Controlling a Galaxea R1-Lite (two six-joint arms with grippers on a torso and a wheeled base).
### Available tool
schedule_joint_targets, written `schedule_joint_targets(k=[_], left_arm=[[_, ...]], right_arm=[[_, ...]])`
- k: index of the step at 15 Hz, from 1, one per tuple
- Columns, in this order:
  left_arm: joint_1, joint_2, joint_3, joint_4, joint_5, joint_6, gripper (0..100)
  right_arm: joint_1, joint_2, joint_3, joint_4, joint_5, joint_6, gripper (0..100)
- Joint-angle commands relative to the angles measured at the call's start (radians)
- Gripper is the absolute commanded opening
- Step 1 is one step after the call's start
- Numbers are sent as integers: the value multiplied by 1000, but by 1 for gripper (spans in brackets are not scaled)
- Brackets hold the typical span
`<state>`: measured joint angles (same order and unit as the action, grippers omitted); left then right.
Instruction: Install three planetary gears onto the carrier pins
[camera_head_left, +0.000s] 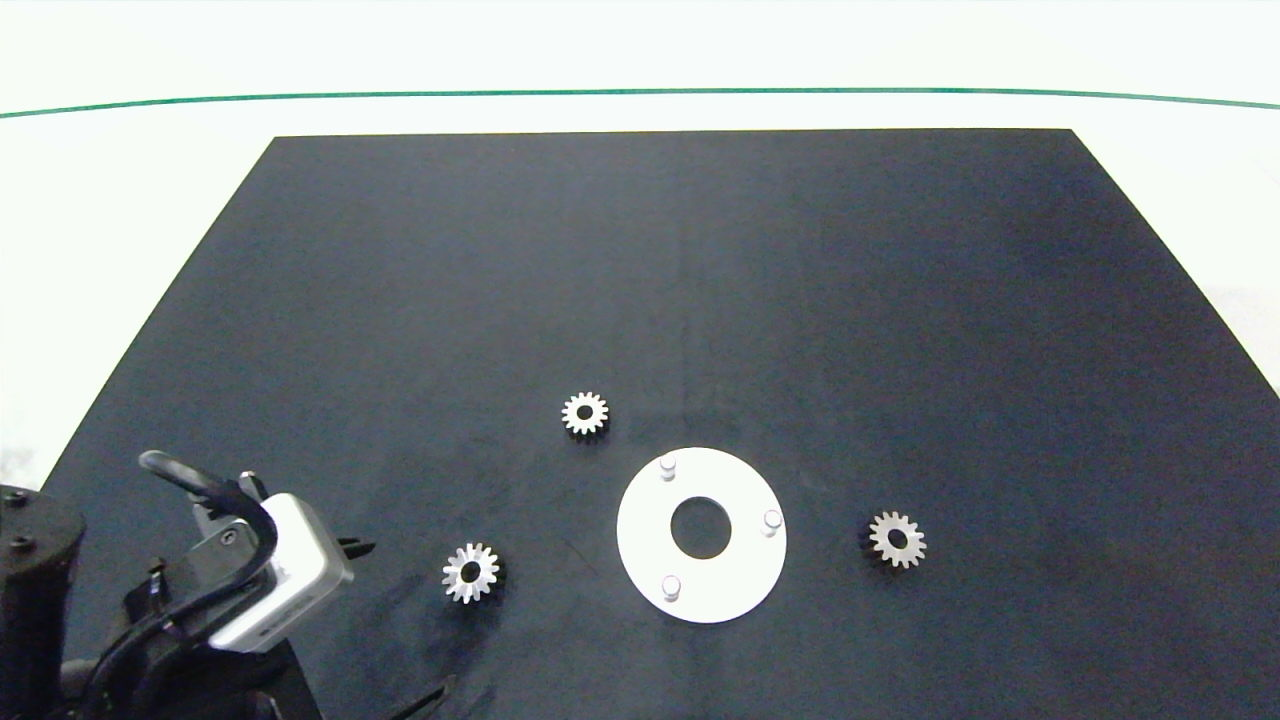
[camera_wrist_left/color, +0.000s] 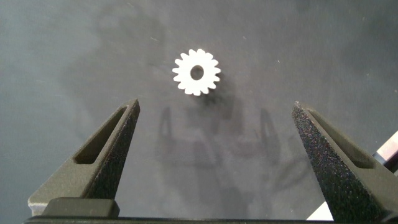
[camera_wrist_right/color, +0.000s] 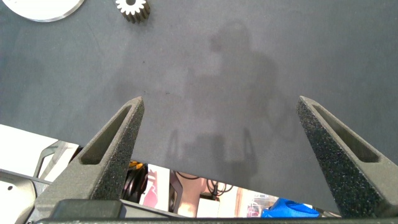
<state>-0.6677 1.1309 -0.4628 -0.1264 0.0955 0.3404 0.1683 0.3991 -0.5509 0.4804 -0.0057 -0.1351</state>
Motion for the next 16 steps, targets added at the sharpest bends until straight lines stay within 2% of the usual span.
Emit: schedule_joint_targets(k=[1,2,3,4,12,16], left_arm=[[-12,136,64,-170,3,-3,100],[-12,168,72,-248,15,-1,100],[-13,190,75,-291,41,0,100],[-15,196,73,-299,46,2,100],[-26,259,62,-311,49,-8,100],[-23,322,69,-389,49,-8,98]], right_arm=[[0,0,5,3,3,-1,100],[0,0,6,3,3,-1,100],[0,-2,9,3,3,-1,100],[0,-5,12,3,3,-1,100],[0,-17,22,4,3,-1,100],[0,-29,29,4,3,-1,100]])
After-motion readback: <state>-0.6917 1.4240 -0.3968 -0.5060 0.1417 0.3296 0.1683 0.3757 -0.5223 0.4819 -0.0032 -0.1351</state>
